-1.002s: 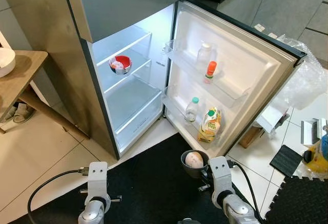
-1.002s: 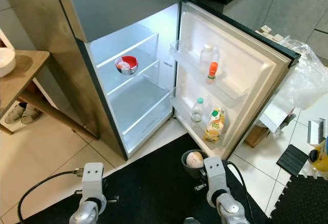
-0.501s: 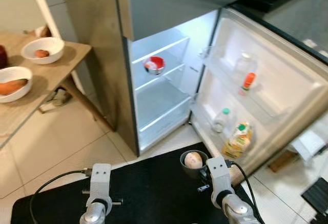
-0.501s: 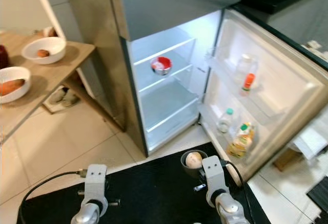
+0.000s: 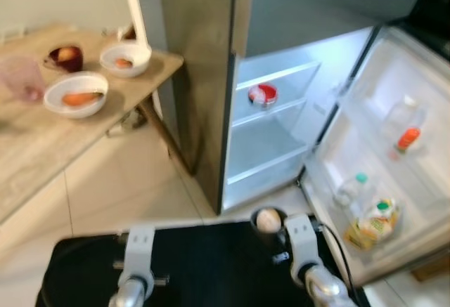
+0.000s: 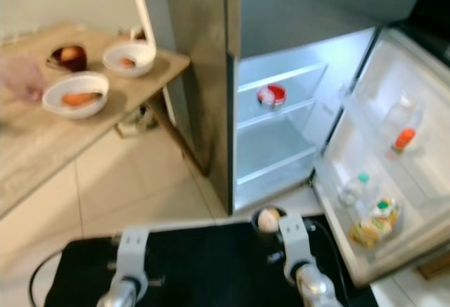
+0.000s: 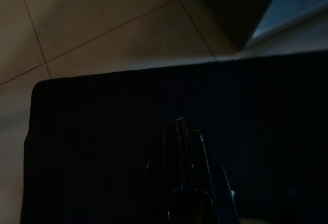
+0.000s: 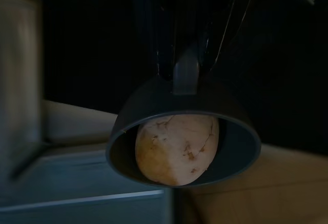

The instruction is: Restocking fridge

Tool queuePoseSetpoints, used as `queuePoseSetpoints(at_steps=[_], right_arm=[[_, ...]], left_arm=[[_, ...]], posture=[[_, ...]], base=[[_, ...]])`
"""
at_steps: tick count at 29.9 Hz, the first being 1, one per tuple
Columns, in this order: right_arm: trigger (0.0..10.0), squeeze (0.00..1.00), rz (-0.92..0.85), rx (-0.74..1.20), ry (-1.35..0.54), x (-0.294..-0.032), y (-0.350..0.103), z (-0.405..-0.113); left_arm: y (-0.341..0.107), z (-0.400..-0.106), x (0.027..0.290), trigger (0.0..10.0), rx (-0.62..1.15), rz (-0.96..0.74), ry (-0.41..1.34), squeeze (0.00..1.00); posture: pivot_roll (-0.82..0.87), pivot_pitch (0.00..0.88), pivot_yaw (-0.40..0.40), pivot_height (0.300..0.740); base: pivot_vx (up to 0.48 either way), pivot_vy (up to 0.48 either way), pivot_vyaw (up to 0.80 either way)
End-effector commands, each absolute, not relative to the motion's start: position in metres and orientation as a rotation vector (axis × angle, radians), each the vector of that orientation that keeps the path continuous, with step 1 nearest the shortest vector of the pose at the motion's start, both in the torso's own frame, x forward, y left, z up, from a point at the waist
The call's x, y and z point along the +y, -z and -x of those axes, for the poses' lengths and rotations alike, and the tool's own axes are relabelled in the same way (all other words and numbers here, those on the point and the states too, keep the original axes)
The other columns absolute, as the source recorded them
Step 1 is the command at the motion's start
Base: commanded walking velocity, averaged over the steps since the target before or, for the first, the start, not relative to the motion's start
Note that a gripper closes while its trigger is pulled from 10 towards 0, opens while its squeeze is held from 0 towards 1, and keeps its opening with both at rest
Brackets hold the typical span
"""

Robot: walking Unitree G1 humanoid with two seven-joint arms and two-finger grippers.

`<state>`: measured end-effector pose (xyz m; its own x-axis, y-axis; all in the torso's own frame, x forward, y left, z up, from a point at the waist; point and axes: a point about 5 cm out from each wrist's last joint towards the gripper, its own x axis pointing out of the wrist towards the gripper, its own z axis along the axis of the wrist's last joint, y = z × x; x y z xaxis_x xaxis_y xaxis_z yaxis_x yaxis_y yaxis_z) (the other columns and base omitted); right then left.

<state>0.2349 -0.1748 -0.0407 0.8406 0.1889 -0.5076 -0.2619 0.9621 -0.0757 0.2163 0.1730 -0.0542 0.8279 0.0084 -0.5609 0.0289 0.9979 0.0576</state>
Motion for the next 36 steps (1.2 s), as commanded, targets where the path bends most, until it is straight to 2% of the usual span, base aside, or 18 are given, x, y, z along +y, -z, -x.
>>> queuePoseSetpoints(at_steps=[1,11,22,36], right_arm=[[10.0,0.00,0.138,0.506,-0.217,-0.1786,0.0386,-0.2367],[10.0,0.00,0.138,0.505,-0.189,-0.1823,0.0392,-0.2351],[10.0,0.00,0.102,0.531,-0.131,-0.1872,0.0430,-0.2307],[10.0,0.00,0.100,0.532,-0.125,-0.1868,0.0430,-0.2309]], left_arm=[[0.0591,-0.2089,0.1723,10.0,0.622,-0.084,0.028,0.00],[0.0580,-0.2104,0.1712,10.0,0.614,-0.085,0.042,0.00],[0.0577,-0.2130,0.1661,10.0,0.625,-0.033,0.068,0.00],[0.0575,-0.2129,0.1671,10.0,0.627,-0.040,0.088,0.00]], posture=[[-0.09,0.113,-0.012,0.736],[-0.10,0.113,-0.009,0.736],[-0.10,0.114,-0.007,0.736],[-0.10,0.116,-0.006,0.736]], base=[[0.000,0.000,0.80],[0.000,0.000,0.72],[0.000,0.000,0.00],[0.303,0.000,0.00]])
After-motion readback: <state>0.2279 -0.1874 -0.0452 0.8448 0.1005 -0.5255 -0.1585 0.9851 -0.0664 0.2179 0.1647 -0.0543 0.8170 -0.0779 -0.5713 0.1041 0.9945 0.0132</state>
